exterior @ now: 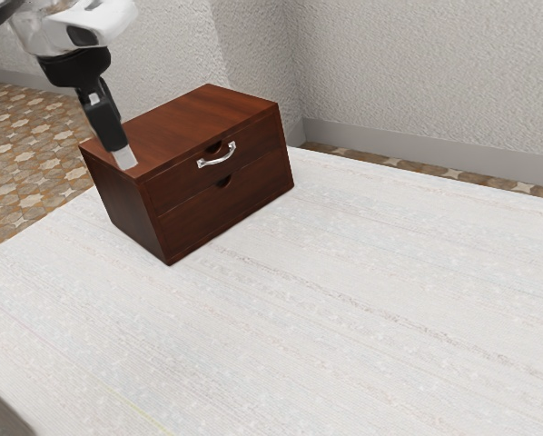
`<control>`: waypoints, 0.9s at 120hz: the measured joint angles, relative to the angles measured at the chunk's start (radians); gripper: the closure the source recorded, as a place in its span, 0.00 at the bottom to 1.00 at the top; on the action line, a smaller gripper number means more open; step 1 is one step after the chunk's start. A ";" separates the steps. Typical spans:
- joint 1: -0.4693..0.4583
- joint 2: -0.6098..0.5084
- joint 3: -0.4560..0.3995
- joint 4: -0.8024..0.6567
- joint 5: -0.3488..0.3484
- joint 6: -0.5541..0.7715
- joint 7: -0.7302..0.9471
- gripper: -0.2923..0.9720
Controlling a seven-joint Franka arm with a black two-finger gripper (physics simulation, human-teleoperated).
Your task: Pull the drawer handle with one arm to open the drawer
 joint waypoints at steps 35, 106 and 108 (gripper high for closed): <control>0.011 0.116 0.002 0.001 0.069 0.001 0.017 0.23; 0.120 0.680 -0.054 0.603 0.142 0.118 0.042 0.24; 0.129 0.702 -0.055 0.629 0.142 0.126 0.043 0.24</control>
